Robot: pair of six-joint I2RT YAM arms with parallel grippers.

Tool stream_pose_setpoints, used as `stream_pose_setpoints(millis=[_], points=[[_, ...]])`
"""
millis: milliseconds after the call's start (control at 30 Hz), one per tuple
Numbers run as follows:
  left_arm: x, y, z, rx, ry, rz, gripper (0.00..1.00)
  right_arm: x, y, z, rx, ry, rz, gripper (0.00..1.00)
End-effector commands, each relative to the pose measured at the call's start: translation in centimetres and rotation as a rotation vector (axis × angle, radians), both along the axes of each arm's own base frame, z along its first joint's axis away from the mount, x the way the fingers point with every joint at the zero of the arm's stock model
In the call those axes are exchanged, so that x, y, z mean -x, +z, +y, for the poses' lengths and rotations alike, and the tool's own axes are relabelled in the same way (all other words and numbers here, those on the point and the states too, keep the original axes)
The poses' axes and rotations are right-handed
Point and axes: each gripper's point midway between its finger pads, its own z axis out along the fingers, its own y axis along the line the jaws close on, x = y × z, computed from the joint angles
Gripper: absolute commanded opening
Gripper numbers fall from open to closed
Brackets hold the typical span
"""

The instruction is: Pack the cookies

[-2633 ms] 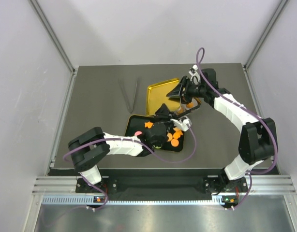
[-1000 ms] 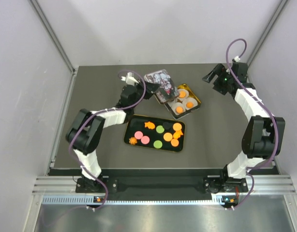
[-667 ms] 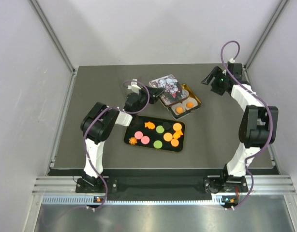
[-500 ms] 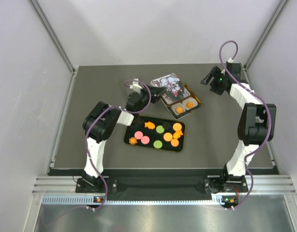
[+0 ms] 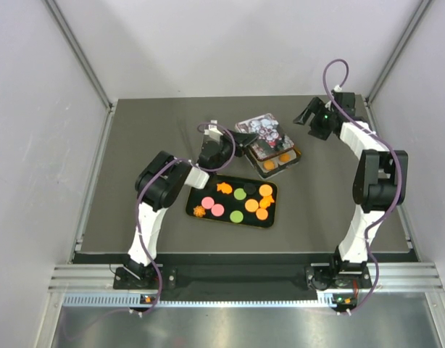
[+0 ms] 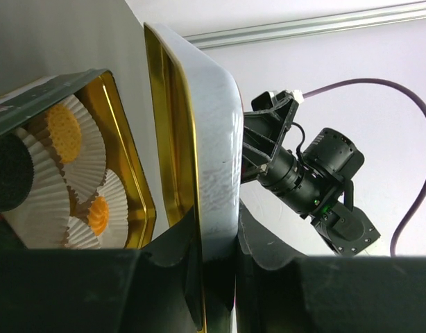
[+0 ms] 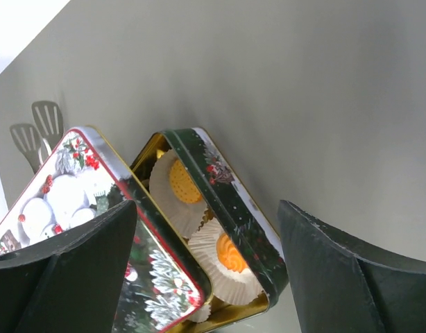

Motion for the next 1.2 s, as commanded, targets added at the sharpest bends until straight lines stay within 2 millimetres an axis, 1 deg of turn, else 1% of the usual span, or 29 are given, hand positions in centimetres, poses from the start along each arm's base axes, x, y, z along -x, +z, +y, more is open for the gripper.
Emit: stream_pose_setpoints(millis=[0,33,233,267,367,533,567,967,1167], points=[[0.8,7.5,0.0,0.158,0.001,-0.24,0.18,-1.9,2.5,1.1,0.003,0.054,-0.099,0.83],[0.9,7.6,-0.3,0.157,-0.002,-0.244,0.19,-1.9,2.5,1.3,0.001,0.062,-0.098,0.84],[0.7,6.5,-1.5,0.147,-0.012,-0.223,0.2,-2.0,2.2,1.5,0.001,0.086,-0.103,0.86],[0.7,6.5,-1.6,0.146,-0.012,-0.223,0.2,-1.7,2.2,3.1,0.004,0.12,-0.106,0.86],[0.5,6.1,-1.9,0.14,-0.011,-0.216,0.21,-1.5,1.6,3.6,-0.003,0.141,-0.096,0.87],[0.4,5.6,-2.6,0.133,-0.016,-0.204,0.24,-1.5,1.4,4.5,-0.002,0.173,-0.1,0.87],[0.4,5.2,-2.9,0.131,-0.021,-0.198,0.24,-1.6,1.2,4.7,-0.004,0.177,-0.097,0.88],[0.4,3.2,-3.4,0.116,-0.025,-0.165,0.27,-1.3,-0.9,5.2,-0.008,0.204,-0.058,0.88],[0.4,2.5,-3.4,0.112,-0.03,-0.147,0.3,-1.0,-1.3,5.4,-0.011,0.21,-0.049,0.88]])
